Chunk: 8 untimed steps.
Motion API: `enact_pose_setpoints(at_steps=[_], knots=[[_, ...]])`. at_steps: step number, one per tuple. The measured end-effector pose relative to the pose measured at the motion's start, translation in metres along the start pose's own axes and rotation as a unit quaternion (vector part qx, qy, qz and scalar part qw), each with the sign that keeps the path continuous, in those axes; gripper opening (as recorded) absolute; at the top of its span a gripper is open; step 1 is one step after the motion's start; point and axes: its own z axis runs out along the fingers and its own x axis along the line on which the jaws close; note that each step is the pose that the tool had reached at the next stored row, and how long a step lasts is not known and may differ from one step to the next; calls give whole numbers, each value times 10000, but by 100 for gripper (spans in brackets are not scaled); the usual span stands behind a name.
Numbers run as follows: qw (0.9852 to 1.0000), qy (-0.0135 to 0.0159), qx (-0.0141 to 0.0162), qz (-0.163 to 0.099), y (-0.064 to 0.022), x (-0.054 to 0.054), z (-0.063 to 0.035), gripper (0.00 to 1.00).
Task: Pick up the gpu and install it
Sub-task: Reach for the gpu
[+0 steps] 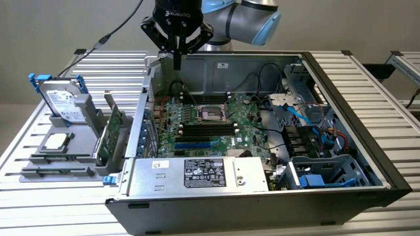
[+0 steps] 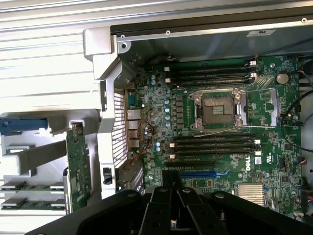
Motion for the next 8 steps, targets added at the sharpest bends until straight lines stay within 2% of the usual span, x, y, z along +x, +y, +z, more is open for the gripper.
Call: enact_pose_setpoints(at_steps=[4,6,8], knots=[[10000,2,1,0,0,0,0,11],[10000,30,2,1,0,-6,0,11],[10000,31,2,1,0,-6,0,11]])
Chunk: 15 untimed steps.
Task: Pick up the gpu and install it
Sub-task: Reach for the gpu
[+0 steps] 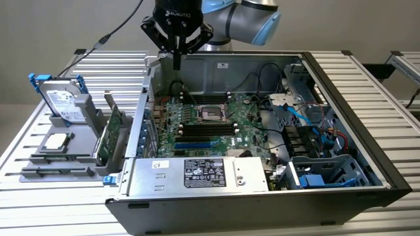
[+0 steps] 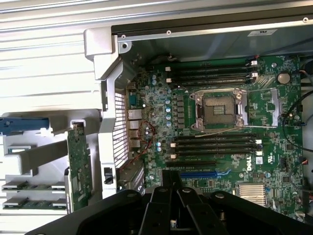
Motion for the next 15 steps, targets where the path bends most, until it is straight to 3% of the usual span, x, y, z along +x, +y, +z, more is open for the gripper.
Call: enact_pose_setpoints(at_steps=[2,4,8,10,14,15], knots=[[10000,1,0,0,0,0,0,11],[10000,38,3,2,1,-7,-1,11],[10000,40,3,2,1,-8,0,11],[9999,102,7,5,1,-20,-2,11],[9999,108,8,5,2,-21,-2,11],[9999,125,9,6,2,-25,-2,11]])
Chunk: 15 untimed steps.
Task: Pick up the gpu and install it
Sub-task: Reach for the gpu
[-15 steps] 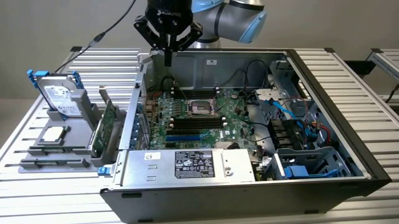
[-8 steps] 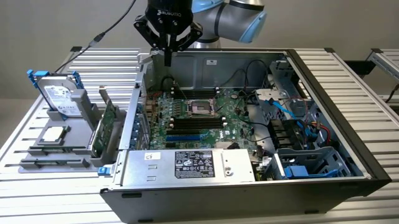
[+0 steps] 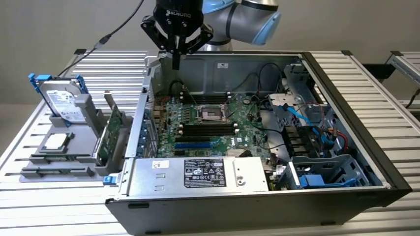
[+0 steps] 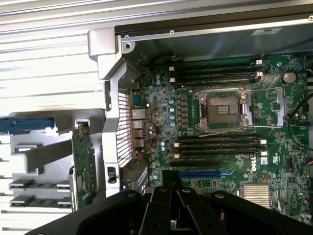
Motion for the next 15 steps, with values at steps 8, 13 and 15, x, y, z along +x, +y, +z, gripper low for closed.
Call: enact_pose_setpoints(at_steps=[8,13,15], knots=[[10000,37,3,2,0,-7,-1,11],[10000,40,3,2,1,-8,-1,11],[9999,144,10,7,2,-28,-3,11]])
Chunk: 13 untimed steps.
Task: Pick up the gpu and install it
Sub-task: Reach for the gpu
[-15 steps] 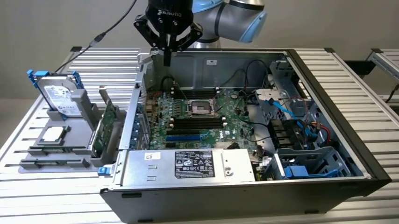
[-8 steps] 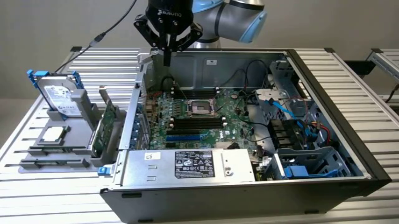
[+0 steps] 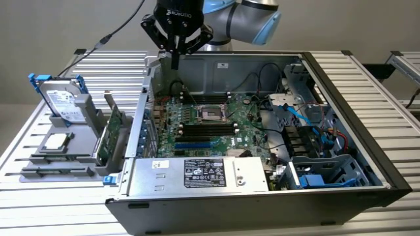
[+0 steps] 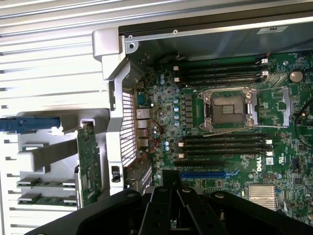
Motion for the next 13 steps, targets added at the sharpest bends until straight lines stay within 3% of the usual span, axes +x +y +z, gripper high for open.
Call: enact_pose_setpoints(at_steps=[4,6,13], knots=[[10000,2,0,0,0,0,0,11],[10000,42,3,2,0,-8,-1,11],[10000,54,4,2,1,-10,-2,11]])
